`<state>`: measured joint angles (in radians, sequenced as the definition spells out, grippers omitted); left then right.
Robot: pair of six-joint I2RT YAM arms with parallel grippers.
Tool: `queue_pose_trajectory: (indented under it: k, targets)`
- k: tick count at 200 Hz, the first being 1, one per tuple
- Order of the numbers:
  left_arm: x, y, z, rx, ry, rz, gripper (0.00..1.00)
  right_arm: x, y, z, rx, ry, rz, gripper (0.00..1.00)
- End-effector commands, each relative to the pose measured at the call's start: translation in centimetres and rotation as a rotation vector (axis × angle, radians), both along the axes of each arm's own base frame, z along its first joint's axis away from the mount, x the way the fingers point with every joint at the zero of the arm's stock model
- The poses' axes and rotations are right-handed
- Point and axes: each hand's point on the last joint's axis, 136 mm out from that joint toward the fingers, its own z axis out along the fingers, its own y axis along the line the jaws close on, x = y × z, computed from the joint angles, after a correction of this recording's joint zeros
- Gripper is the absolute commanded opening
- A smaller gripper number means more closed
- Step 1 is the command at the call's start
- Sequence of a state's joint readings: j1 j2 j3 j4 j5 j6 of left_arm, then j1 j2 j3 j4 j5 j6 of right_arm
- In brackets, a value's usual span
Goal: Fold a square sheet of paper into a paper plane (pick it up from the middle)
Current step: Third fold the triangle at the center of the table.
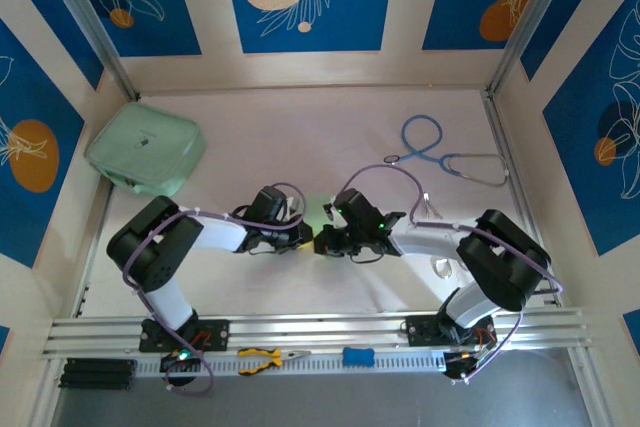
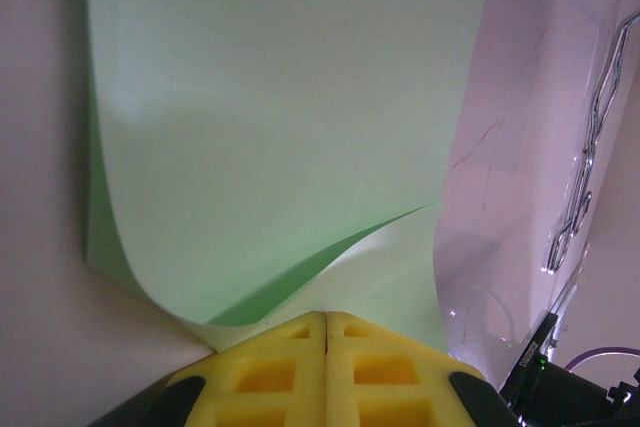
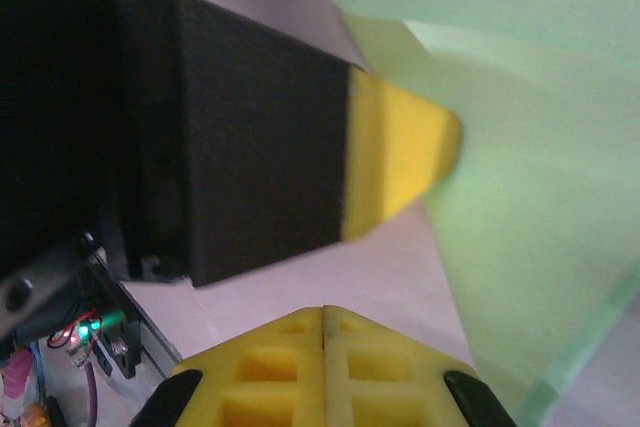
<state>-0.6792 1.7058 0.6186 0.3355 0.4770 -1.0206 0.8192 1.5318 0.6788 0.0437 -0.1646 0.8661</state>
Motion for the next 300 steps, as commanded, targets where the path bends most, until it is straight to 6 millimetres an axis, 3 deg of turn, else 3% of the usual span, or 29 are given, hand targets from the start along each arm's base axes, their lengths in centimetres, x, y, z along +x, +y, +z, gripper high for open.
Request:
queue_pose_trajectory:
  k: [1, 58, 229, 277, 300]
  targets:
    - [0.0, 0.0, -0.8, 0.028, 0.017, 0.006, 0.0, 0.1, 0.3, -0.8, -0.034, 0.029, -0.004, 0.02]
    - [0.0, -0.1, -0.8, 0.025, 0.016, 0.001, 0.0, -0.2, -0.7, -3.2, -0.092, 0.084, -0.032, 0.02]
    - [-0.1, 0.0, -1.5, 0.041, 0.034, 0.0, 0.0, -2.6, -3.4, -4.6, 0.009, 0.176, -0.078, 0.05]
    - [-0.1, 0.0, -1.6, 0.039, 0.039, 0.005, 0.0, -3.4, -4.4, -4.5, 0.044, 0.178, -0.084, 0.06]
    - [-0.1, 0.0, -1.4, 0.031, 0.037, 0.005, 0.0, -2.7, -4.1, -1.8, 0.113, 0.123, -0.077, 0.05]
